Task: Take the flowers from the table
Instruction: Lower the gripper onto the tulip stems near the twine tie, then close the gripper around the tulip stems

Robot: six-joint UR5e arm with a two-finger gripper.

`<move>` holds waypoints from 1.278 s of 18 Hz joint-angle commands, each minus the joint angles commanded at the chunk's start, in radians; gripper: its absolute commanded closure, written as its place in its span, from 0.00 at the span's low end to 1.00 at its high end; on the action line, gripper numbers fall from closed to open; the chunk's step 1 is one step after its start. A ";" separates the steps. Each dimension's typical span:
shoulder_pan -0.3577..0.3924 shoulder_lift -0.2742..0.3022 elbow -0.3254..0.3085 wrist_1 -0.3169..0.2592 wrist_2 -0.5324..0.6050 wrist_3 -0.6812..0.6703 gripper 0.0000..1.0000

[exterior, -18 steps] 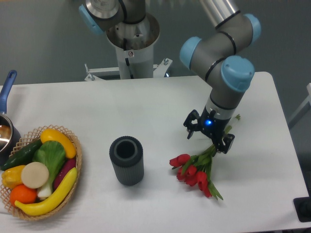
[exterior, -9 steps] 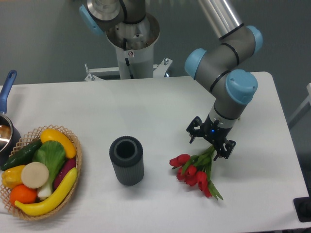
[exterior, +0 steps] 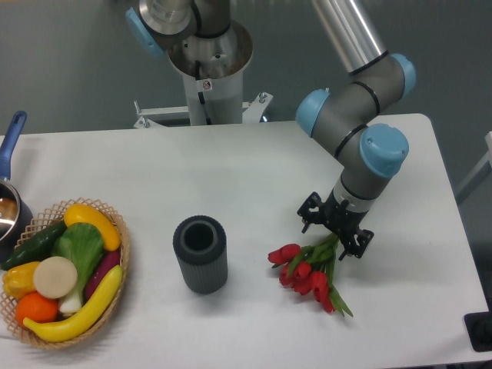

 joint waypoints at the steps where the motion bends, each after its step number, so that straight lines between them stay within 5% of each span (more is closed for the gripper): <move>1: -0.002 -0.005 -0.003 0.011 0.015 -0.003 0.00; 12: -0.015 -0.009 -0.054 0.078 0.026 -0.011 0.00; 19: -0.017 -0.011 -0.051 0.081 0.025 -0.014 0.49; 23: -0.018 -0.023 -0.029 0.081 0.023 -0.057 0.53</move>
